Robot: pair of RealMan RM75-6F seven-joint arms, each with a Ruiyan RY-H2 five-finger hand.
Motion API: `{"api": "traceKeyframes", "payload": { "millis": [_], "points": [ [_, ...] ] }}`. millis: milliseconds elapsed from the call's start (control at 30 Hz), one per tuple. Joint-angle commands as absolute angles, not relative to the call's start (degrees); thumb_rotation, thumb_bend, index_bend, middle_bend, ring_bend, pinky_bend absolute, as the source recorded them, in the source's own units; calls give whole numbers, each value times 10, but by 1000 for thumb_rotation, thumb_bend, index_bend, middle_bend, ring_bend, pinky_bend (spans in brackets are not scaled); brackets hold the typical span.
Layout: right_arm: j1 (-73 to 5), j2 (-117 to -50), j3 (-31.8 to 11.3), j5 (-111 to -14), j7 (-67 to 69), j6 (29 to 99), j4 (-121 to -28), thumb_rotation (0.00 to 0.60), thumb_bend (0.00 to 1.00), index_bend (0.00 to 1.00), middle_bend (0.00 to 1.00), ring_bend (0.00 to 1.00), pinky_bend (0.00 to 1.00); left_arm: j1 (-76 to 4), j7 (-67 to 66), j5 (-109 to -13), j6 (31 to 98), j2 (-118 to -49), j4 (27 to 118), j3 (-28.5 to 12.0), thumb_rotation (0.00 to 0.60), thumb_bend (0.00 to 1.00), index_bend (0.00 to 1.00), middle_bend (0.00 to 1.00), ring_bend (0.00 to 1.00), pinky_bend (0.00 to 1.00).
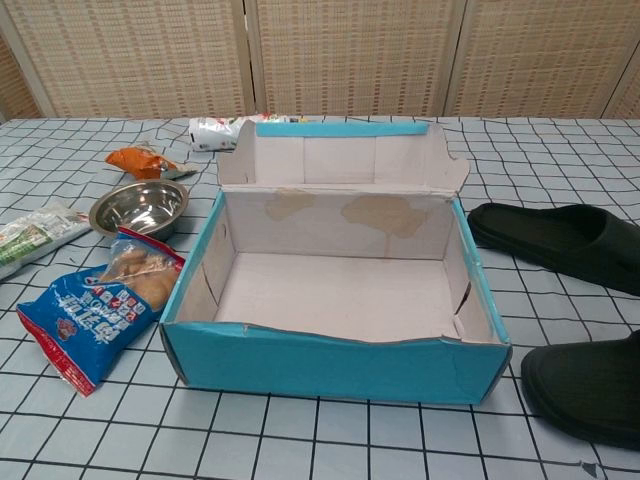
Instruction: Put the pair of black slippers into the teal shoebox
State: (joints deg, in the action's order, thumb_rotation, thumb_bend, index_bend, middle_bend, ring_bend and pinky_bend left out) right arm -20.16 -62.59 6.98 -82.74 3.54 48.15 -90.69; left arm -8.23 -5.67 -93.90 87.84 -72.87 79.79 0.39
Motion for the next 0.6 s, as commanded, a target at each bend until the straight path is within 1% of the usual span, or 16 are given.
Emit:
{"api": "traceKeyframes", "payload": {
  "millis": [33,167,300,433,600],
  "points": [
    [-197,-632,65,-822,27,494,-901,600,0,235,230,52,83,-82,-55,-939,880,-728,799,3,600,669,303,111,150,299],
    [-189,-649,57,-814,18,515,-887,600,0,336,348,161,111,-82,-54,-938,879,-728,799,3,600,668,303,111,150,299],
    [-185,-660,52,-806,11,524,-876,600,0,450,462,281,182,-82,-53,-939,880,-727,799,3,600,669,303,111,150,300],
    [-181,-663,49,-803,11,534,-878,600,0,508,514,336,222,-82,-52,-938,879,-727,799,2,600,669,303,112,151,299],
    [-176,-640,45,-808,20,555,-901,600,0,517,525,348,234,-81,-53,-937,879,-727,798,2,600,669,303,111,151,299]
  ]
}}
